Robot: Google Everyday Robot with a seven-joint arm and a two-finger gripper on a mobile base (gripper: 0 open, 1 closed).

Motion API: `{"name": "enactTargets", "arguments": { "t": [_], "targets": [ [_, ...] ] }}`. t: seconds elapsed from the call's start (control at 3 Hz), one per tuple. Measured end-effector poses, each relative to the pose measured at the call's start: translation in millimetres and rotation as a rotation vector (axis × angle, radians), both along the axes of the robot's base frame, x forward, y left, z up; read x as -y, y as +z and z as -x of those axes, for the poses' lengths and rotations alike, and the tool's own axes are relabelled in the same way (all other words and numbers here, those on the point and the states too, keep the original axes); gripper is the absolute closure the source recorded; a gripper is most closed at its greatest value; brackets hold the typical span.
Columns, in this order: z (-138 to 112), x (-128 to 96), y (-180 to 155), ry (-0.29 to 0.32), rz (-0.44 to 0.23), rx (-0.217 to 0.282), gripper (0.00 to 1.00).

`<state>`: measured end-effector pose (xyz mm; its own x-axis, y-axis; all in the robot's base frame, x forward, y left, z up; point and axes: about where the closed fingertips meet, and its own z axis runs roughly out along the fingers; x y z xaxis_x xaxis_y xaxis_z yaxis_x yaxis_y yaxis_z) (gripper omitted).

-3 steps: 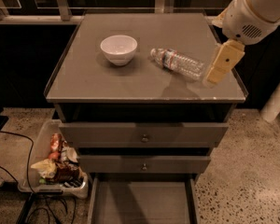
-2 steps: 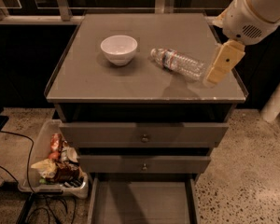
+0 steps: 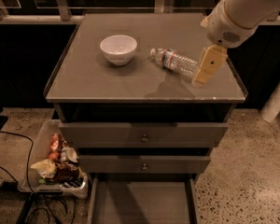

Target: Place water bottle into bottom drawer

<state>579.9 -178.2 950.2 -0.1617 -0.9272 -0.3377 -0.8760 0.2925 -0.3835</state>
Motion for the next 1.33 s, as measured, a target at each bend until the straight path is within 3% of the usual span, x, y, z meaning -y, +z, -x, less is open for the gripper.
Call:
{"name": "enactTargets", "arguments": {
  "t": [0.33, 0.67, 1.33],
  "targets": [
    [-28, -7, -10, -0.005, -0.032, 0.033, 0.0],
    [-49, -13, -18, -0.009, -0.096, 0.035, 0.0],
    [-87, -22, -46, -0.056, -0.218, -0.02, 0.0]
  ]
}}
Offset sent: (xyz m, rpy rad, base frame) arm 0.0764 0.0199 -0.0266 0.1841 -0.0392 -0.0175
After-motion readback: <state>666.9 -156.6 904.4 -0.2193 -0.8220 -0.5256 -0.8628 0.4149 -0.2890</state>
